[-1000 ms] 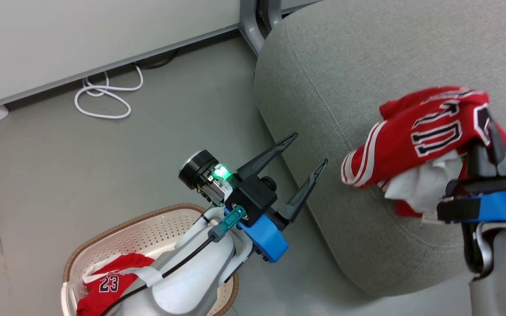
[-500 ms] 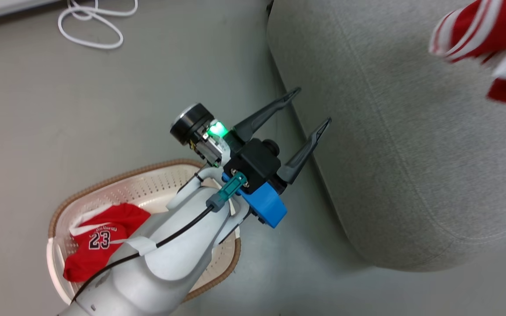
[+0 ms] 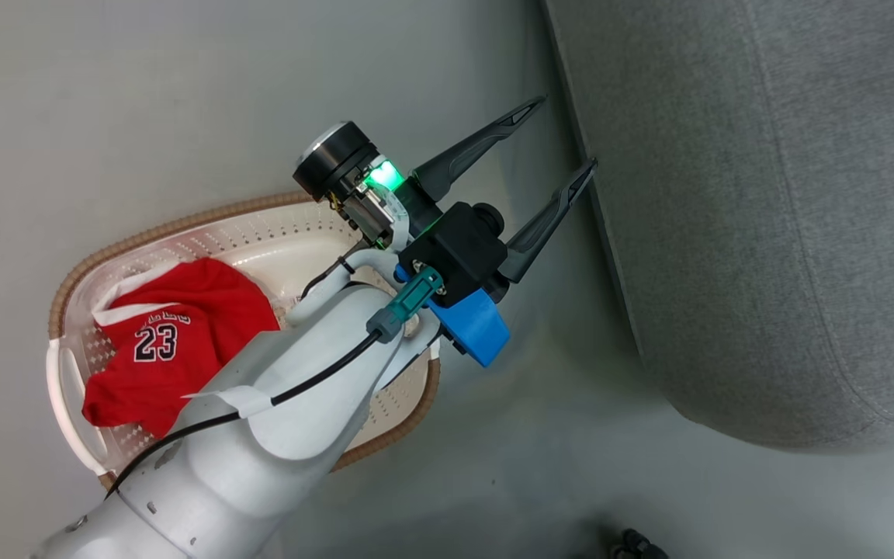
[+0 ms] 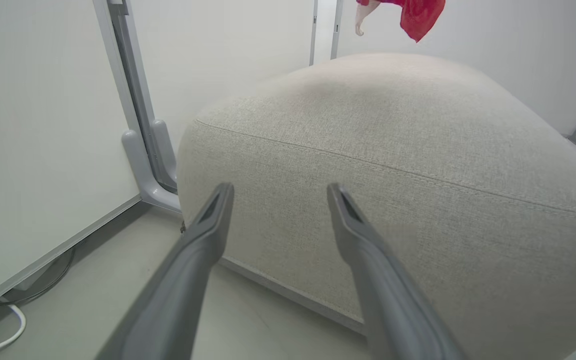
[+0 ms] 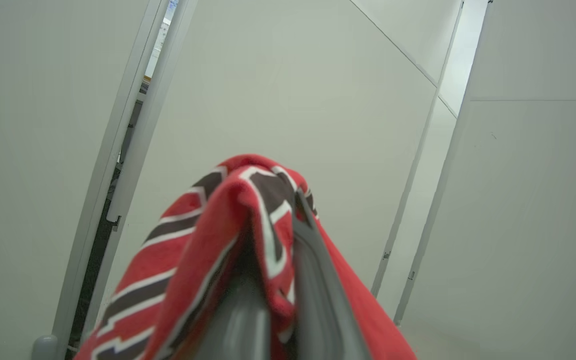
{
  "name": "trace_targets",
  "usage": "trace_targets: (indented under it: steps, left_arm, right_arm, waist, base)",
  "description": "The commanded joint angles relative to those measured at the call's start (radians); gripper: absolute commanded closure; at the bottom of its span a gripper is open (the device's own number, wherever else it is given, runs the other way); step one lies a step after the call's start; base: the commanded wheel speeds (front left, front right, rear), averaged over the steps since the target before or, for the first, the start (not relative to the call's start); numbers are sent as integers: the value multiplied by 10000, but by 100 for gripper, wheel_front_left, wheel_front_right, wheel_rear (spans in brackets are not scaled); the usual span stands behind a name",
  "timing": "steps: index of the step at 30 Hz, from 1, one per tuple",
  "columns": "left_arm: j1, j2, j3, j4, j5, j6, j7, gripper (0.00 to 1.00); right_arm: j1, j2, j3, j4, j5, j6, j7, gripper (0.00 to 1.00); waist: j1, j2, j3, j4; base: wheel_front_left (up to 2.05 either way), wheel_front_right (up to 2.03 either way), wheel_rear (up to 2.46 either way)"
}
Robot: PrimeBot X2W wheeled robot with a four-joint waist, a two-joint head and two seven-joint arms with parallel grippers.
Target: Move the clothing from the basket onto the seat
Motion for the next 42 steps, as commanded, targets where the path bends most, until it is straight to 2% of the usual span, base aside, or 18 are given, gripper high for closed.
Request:
trace_targets:
  steps: [1,6,10,23,28,29,30,31,32,42]
  left_arm:
    - [-214,55,-11,-14,23,-33,-7,0]
    - [-342,6,-112,-45,58,-23,-15,0]
    - [-405,21,-157,-83,50,-25,-23,0]
    - [-580,60,-216,-58,-25,69,-37,0]
    - [-588,93,-268,-11,-34,72,-43,0]
    - [-559,90,-279,7,-49,73,-44,0]
    - [-531,70,-292,15,-62,83,-45,0]
    - [-531,70,-292,15,-62,83,-45,0]
    - [-484,51,-290,28,-88,96,-46,0]
    - [270,19,-79,-196,-319,204,-50,0]
  right_arm:
    - [-220,-170,14,199,-85,1,-7,100]
    - [-434,-687,160,1664,-425,1,-5,100]
    - [-587,-855,243,2871,-528,1,-7,100]
    - [316,-287,365,5461,-376,1,-7,100]
    - [424,-155,444,5824,-169,1,-5,100]
    - [476,-132,452,5827,-129,1,-7,69]
    - [508,-141,499,5746,-132,1,-7,17]
    - [508,-141,499,5746,-132,1,-7,17]
    - [590,-136,560,5675,-117,1,-5,0]
    - [2326,338,1088,4442,126,1,-7,0]
  waist:
    - [-2,0,239,22]
    - [-2,0,543,176]
    - [-2,0,727,281]
    - [-2,0,897,386]
    - [-2,0,789,333]
    - [-2,0,723,322]
    - [-2,0,647,322]
    - [-2,0,647,322]
    - [-2,0,552,321]
    - [-2,0,-861,178]
  base:
    - [0,0,0]
    - [0,0,0]
    - [0,0,0]
    - [0,0,0]
    - [0,0,0]
    - [0,0,0]
    - [0,0,0]
    - [0,0,0]
    - [0,0,0]
    - [0,0,0]
